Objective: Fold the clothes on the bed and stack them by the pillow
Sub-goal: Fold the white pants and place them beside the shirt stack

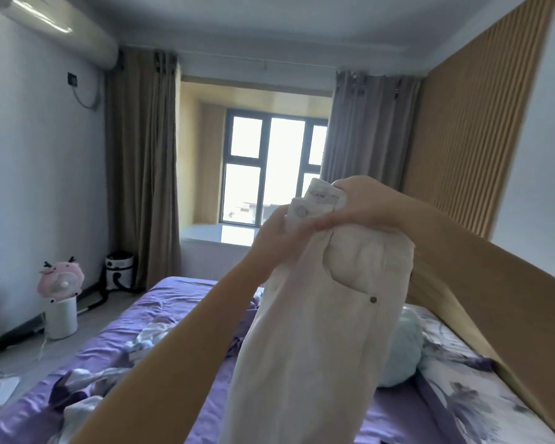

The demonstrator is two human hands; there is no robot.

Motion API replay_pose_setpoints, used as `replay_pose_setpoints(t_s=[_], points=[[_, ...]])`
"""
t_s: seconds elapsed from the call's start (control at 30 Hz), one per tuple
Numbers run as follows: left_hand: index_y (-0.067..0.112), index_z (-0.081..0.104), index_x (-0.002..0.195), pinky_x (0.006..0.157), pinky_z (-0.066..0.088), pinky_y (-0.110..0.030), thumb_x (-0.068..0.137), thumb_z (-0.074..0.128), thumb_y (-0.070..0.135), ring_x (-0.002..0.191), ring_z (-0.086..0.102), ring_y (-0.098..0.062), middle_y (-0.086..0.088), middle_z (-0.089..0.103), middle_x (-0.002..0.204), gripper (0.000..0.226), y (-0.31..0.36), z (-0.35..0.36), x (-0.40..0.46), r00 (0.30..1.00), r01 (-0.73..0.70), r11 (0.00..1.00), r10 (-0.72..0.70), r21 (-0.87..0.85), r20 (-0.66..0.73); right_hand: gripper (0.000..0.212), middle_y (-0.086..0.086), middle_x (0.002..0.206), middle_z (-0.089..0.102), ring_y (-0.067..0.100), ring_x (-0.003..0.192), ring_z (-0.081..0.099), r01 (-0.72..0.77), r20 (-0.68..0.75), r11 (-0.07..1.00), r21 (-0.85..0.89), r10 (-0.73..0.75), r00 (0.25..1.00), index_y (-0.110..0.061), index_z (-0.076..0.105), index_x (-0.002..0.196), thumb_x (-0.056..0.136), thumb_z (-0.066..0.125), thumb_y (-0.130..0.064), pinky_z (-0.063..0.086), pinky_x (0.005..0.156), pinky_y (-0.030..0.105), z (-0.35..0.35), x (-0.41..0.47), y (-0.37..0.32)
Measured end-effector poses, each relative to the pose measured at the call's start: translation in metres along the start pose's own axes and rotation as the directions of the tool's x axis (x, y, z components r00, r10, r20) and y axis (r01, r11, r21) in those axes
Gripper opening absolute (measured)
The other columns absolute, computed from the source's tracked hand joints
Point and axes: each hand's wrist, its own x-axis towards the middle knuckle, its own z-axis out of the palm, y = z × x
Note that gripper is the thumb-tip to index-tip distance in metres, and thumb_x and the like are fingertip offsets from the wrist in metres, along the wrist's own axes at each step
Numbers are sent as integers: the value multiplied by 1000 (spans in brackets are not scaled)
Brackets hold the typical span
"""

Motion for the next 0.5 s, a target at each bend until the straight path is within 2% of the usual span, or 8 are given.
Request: replay_pose_setpoints(t_s=[0.07,0.13,0.2,0.23,0.37,0.43,0.5], points=[[25,64,91,73,49,-29,75,59,60,85,61,-12,7,66,88,39,-33,-10,-23,992,95,995,-93,26,-85,46,-4,71,55,13,67,52,12,-34,999,-51,-14,999,-19,52,69,64,75,-58,37,59,26,2,2,-1],[21,61,81,72,45,-33,85,52,57,81,54,-15,2,61,83,37,-71,-23,-51,952,238,963,-206,127,-225,43,-5,73,56,12,68,53,25,-43,996,-83,-29,999,-19,52,71,67,74,-55,35,59,26,-3,5,-4],[14,59,79,69,43,-31,92,52,48,80,56,-20,-3,61,81,36,-108,-33,-79,853,435,882,-339,181,-396,43,-4,78,60,11,73,55,35,-49,995,-95,-40,998,-18,57,78,68,74,-56,35,59,25,-7,8,-8],[11,59,83,72,42,-33,92,52,46,85,59,-23,-6,63,84,37,-122,-35,-92,806,509,844,-399,169,-438,44,-4,81,61,11,75,57,35,-53,995,-97,-41,998,-17,59,82,68,74,-57,37,60,24,-8,10,-11],[-6,57,114,90,39,-33,96,42,49,116,54,-34,-23,60,120,60,-154,-35,-109,631,711,702,-622,25,-463,48,1,83,63,15,79,59,38,-70,991,-125,-47,996,-15,60,83,67,73,-59,43,68,27,-1,18,-18],[-11,57,116,96,42,-35,98,35,50,117,54,-36,-28,58,123,67,-162,-33,-117,598,740,673,-658,-1,-459,48,4,82,63,17,78,59,32,-73,990,-135,-42,996,-13,60,81,67,72,-58,43,67,28,1,19,-19],[-7,57,120,101,41,-38,97,29,54,120,53,-33,-25,57,127,71,-171,-27,-123,581,757,649,-723,-77,-374,52,7,83,63,20,79,59,28,-74,988,-154,-40,996,-10,59,81,67,72,-58,43,67,30,2,20,-19]])
